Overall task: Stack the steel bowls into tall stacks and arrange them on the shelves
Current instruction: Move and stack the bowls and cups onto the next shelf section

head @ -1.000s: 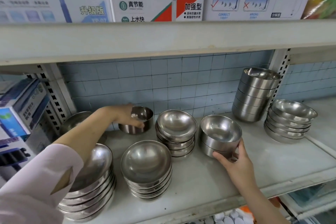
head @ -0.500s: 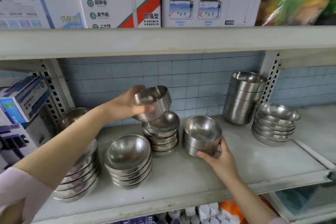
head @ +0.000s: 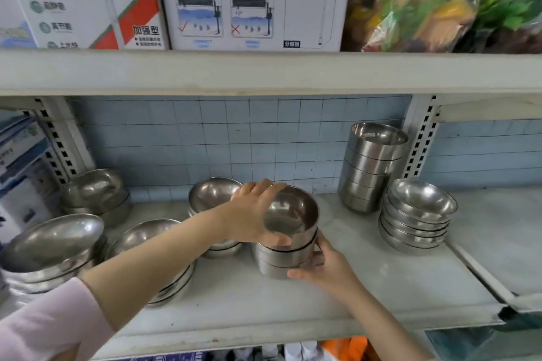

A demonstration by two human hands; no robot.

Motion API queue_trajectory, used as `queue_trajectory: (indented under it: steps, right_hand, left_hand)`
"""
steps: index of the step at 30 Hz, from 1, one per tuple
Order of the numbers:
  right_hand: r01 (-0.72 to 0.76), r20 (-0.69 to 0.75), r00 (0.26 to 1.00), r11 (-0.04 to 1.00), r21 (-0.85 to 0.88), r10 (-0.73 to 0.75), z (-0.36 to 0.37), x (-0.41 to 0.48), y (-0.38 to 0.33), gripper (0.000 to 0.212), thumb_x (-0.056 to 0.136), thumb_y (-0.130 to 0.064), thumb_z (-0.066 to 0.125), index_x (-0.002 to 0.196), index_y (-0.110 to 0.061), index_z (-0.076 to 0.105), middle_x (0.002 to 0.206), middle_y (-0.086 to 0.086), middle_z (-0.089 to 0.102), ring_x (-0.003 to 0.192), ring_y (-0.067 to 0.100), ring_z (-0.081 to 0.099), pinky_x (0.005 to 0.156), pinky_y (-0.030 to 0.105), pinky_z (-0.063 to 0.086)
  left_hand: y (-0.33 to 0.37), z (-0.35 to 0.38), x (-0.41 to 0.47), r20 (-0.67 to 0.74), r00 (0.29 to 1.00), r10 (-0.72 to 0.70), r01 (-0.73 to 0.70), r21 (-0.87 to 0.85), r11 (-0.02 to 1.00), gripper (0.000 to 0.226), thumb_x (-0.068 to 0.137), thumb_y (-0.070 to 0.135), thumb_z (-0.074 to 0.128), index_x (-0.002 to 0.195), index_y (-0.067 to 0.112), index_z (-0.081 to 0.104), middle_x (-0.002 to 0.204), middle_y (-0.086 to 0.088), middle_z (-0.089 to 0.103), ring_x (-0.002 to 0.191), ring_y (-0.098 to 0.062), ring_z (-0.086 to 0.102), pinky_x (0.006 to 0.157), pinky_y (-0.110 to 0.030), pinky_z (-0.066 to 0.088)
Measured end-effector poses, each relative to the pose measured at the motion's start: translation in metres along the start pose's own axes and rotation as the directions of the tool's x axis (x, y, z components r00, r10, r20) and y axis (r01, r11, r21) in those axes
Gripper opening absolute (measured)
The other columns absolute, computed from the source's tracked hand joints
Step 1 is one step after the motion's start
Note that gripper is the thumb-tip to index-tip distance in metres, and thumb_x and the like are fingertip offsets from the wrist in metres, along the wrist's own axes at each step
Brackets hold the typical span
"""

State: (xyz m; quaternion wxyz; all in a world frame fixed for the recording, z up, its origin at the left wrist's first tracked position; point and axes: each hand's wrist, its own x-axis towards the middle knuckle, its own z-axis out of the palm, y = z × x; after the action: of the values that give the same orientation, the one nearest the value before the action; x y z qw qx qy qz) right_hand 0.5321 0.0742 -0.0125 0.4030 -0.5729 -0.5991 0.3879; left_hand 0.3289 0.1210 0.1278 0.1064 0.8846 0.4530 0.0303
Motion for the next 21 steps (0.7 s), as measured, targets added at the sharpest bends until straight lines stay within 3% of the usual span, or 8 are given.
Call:
queue_trajectory:
  steps: [4, 6, 8, 10, 12, 15, 18, 21]
  right_hand:
    - [0.019, 0.04, 0.999, 1.0, 0.003, -0.019, -0.003, 0.0, -0.002, 0.095, 0.06, -0.035, 0.093, 0.135, -0.047, 0.037, 0.12, -0.014, 0.065, 0.097, -0.003, 0.065, 0.079, 0.02, 0.055]
    - [0.028, 0.083, 0.996, 0.999, 0.023, -0.029, -0.005, -0.001, -0.007, 0.101, 0.06, -0.04, 0.092, 0.14, -0.049, 0.031, 0.127, -0.016, 0.061, 0.112, 0.001, 0.061, 0.088, 0.025, 0.055]
    - [0.028, 0.083, 0.996, 0.997, 0.07, -0.034, -0.01, -0.005, -0.017, 0.122, 0.057, -0.06, 0.087, 0.152, -0.045, 0.012, 0.143, -0.023, 0.045, 0.132, 0.003, 0.046, 0.103, 0.036, 0.05]
    - [0.061, -0.011, 0.998, 0.998, 0.03, -0.06, -0.022, -0.01, -0.034, 0.129, 0.055, -0.081, 0.072, 0.155, -0.042, 0.001, 0.154, -0.028, 0.021, 0.144, 0.0, 0.023, 0.117, 0.037, 0.032]
    - [0.159, -0.094, 0.982, 0.986, -0.044, -0.162, -0.035, -0.012, -0.056, 0.115, 0.064, -0.081, 0.063, 0.156, -0.039, 0.008, 0.158, -0.029, 0.01, 0.145, -0.007, 0.013, 0.12, 0.029, 0.019]
    - [0.288, -0.123, 0.941, 0.937, -0.196, -0.315, -0.042, -0.002, -0.092, 0.087, 0.077, -0.074, 0.055, 0.151, -0.035, 0.032, 0.156, -0.026, 0.025, 0.141, -0.014, 0.019, 0.117, 0.02, 0.018]
    - [0.385, -0.014, 0.911, 0.862, -0.328, -0.412, -0.026, 0.016, -0.134, 0.072, 0.078, -0.074, 0.052, 0.138, -0.033, 0.051, 0.149, -0.021, 0.041, 0.14, -0.008, 0.029, 0.118, 0.026, 0.025]
    - [0.466, 0.127, 0.88, 0.782, -0.414, -0.458, 0.012, 0.036, -0.18, 0.072, 0.075, -0.074, 0.049, 0.132, -0.031, 0.058, 0.145, -0.016, 0.048, 0.137, -0.001, 0.038, 0.118, 0.027, 0.028]
  left_hand:
    - [0.004, 0.002, 0.003, 0.059, 0.997, -0.045, 0.042, 0.041, 0.998, 0.11, 0.075, 0.065, 0.065, 0.152, 0.032, -0.005, 0.161, 0.005, 0.0, 0.147, -0.027, -0.002, 0.117, -0.046, 0.009]
    - [0.002, 0.0, 0.003, 0.106, 0.993, -0.054, 0.053, 0.013, 0.998, 0.115, 0.073, 0.067, 0.067, 0.151, 0.035, -0.01, 0.162, 0.004, -0.006, 0.149, -0.026, -0.006, 0.118, -0.047, 0.007]
    - [-0.001, -0.005, 0.0, 0.176, 0.983, -0.042, 0.048, -0.03, 0.998, 0.12, 0.069, 0.07, 0.068, 0.149, 0.042, -0.017, 0.162, 0.004, -0.014, 0.149, -0.022, -0.013, 0.119, -0.046, 0.004]
    - [-0.006, -0.013, -0.008, 0.193, 0.981, -0.025, 0.038, -0.065, 0.997, 0.122, 0.066, 0.074, 0.067, 0.148, 0.045, -0.018, 0.16, 0.007, -0.02, 0.148, -0.016, -0.016, 0.12, -0.044, 0.002]
    - [-0.014, -0.021, -0.02, 0.138, 0.99, -0.027, 0.035, -0.057, 0.998, 0.119, 0.064, 0.08, 0.058, 0.151, 0.04, -0.012, 0.16, 0.008, -0.018, 0.148, -0.013, -0.012, 0.12, -0.039, 0.003]
    - [-0.036, -0.04, -0.046, 0.001, 0.997, -0.081, 0.081, -0.075, 0.994, 0.118, 0.059, 0.087, 0.046, 0.154, 0.033, 0.002, 0.162, 0.011, -0.004, 0.149, -0.007, -0.003, 0.118, -0.028, 0.005]
    - [-0.068, -0.062, -0.08, -0.093, 0.984, -0.153, 0.144, -0.099, 0.985, 0.097, 0.073, 0.072, 0.051, 0.153, 0.033, 0.012, 0.161, 0.012, 0.011, 0.148, -0.005, 0.005, 0.114, -0.022, 0.009]
    - [-0.106, -0.082, -0.117, -0.151, 0.959, -0.239, 0.23, -0.074, 0.97, 0.089, 0.077, 0.07, 0.051, 0.151, 0.033, 0.019, 0.157, 0.008, 0.027, 0.139, -0.01, 0.03, 0.109, -0.021, 0.024]
